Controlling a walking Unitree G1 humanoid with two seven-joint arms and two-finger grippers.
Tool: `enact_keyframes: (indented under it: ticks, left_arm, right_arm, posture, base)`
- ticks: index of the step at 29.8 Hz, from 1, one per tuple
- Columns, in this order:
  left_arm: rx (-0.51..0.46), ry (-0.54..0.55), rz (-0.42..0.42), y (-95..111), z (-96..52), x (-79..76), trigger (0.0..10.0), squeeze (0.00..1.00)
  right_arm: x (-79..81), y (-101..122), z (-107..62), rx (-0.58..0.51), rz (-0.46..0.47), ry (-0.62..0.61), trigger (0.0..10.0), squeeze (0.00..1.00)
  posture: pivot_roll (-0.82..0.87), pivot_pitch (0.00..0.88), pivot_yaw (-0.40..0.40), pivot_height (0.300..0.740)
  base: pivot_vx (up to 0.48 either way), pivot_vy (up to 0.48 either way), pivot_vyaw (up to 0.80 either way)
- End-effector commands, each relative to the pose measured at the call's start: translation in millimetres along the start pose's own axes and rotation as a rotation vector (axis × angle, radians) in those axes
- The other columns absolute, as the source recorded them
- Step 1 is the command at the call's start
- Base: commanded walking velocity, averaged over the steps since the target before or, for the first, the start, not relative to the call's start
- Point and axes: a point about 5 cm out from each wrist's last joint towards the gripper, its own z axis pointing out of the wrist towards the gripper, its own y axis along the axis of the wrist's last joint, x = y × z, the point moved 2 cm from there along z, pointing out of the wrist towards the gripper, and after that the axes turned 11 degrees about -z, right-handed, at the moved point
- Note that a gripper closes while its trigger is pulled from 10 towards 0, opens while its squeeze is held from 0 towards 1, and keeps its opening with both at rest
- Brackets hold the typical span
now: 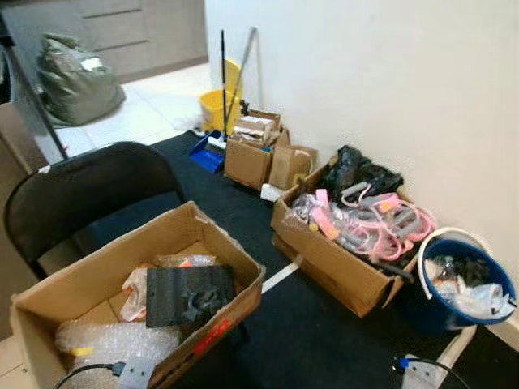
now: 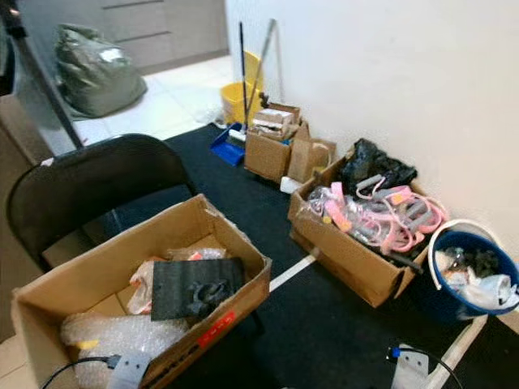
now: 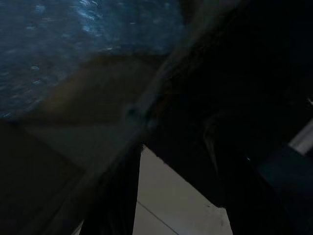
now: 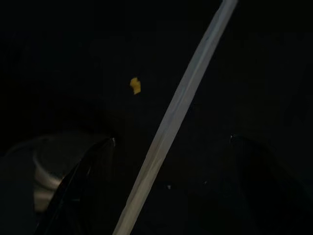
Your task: Picking trash to rubbish bin
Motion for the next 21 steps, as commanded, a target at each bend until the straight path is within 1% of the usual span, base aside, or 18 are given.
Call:
enact_keyframes:
  ticks: [1,4,8,13,15,16,18,21]
  left_arm:
    - [0.010,-0.008,0.017,-2,-0.3,-0.5,10.0,0.00]
    - [0.021,-0.014,0.032,-2,0.2,-2.0,10.0,0.00]
    - [0.051,-0.033,0.069,-4,1.0,-5.0,10.0,0.00]
    - [0.046,-0.041,0.076,-2,2.0,-8.5,10.0,0.00]
    - [0.044,-0.043,0.079,-1,2.2,-9.3,10.0,0.00]
    - [0.036,-0.044,0.057,-1,2.5,-10.6,10.0,0.00]
    - [0.034,-0.045,0.053,-1,2.5,-11.1,10.0,0.00]
    - [0.036,-0.053,0.062,-1,3.0,-13.5,10.0,0.00]
  right_arm:
    - [0.5,0,0.0,0.001,-0.001,0.005,10.0,0.00]
    - [-0.6,4,0.5,-0.008,-0.007,0.005,10.0,0.00]
    - [-5.2,3,0.4,-0.003,0.008,-0.014,10.0,0.00]
    - [-5.2,-4,-0.3,0.016,-0.001,-0.013,10.0,0.00]
    - [-5.2,-5,-0.4,0.019,-0.002,-0.013,10.0,0.00]
    - [-4.4,-5,-0.4,0.021,-0.006,-0.010,10.0,0.00]
    - [-4.1,-5,-0.4,0.021,-0.007,-0.009,10.0,0.00]
    - [-3.4,-4,-0.3,0.018,-0.012,-0.005,10.0,0.00]
  posture:
    - [0.00,0.067,0.015,0.740]
    - [0.00,0.071,0.020,0.740]
    - [-0.01,0.061,0.031,0.740]
    - [0.00,0.066,0.023,0.740]
    - [0.01,0.069,0.023,0.740]
    - [0.01,0.071,0.021,0.740]
    - [0.01,0.071,0.021,0.740]
    - [0.02,0.073,0.019,0.740]
  base:
    - [0.000,0.000,-0.80]
    - [0.000,0.000,-0.80]
    - [0.000,0.000,-0.80]
    - [0.000,0.000,-0.80]
    - [0.000,0.000,-0.80]
    - [0.000,0.000,-0.80]
    - [0.000,0.000,-0.80]
    - [0.000,0.000,-0.80]
